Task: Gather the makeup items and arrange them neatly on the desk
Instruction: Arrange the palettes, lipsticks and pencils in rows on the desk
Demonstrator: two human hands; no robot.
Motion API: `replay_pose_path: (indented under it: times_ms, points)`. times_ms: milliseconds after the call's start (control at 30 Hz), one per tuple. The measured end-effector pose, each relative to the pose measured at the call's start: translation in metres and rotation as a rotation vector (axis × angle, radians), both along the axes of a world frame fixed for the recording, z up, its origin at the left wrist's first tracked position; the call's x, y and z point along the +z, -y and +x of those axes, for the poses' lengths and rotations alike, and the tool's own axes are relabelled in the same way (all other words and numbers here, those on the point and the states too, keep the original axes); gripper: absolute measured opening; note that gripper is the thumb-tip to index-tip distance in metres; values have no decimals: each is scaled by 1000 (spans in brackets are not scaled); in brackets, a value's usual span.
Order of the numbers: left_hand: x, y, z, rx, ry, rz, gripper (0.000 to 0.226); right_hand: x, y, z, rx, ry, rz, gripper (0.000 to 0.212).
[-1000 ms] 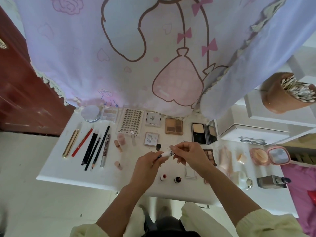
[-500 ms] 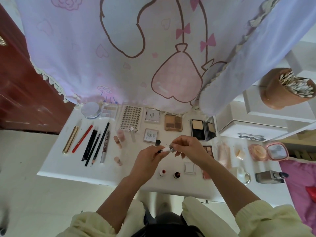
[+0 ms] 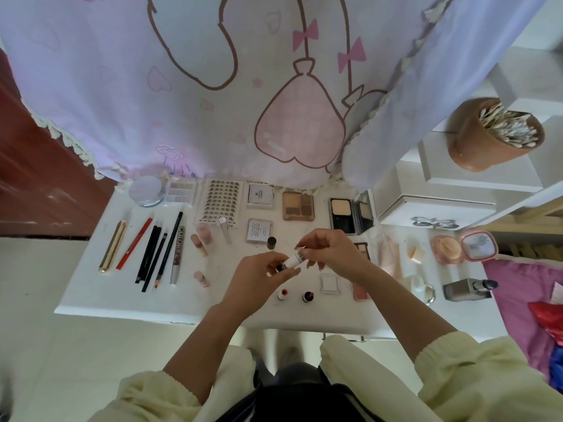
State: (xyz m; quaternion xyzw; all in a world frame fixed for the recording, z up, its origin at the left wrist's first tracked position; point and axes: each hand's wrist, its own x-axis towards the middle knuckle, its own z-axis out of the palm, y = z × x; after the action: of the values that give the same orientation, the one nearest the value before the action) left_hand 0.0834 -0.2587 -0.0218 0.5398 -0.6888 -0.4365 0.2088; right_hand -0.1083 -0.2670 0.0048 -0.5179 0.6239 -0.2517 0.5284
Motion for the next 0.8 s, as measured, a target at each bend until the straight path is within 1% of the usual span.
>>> replay_pose_path:
  times_ms: [67,167,200,233,267,367,400,467,567,600,667,733,767,800]
  points:
    - [1,-1,0,-2,13,-20,23,2,-1,1,-5,-21,3,16]
    - [2,0,-2,-8,23,-20,22,7,0,4,39,-145,42,48]
    - [2,-1,-3,-16,32,-22,21,7,-1,3,74,-182,40,53]
    - [3,-1,-4,-25,39,-21,20,7,0,2,101,-206,30,51]
    - [2,-1,-4,-33,40,-19,20,7,0,0,112,-212,24,44]
    - [2,-2,-5,-33,34,-11,19,7,0,-6,117,-130,13,17]
    - [2,-2,-6,-32,33,-11,18,7,0,-8,119,-96,9,13]
    - [4,-2,-7,-38,31,-14,18,8,0,-9,127,-80,22,20]
    - [6,-2,-8,-30,8,-4,14,10,0,-5,131,-178,76,46]
    - [6,-3,-8,-28,0,4,12,10,0,-5,134,-186,73,48]
    - [4,-3,-8,-28,-8,9,6,10,-1,-6,133,-155,48,37]
    - [4,-3,-7,-13,-22,9,10,10,-1,-10,125,-88,33,21]
    - [3,-3,-7,-6,-25,13,10,10,-1,-13,123,-61,29,17]
    - [3,-3,-7,-5,-24,16,8,11,-1,-14,125,-42,29,18]
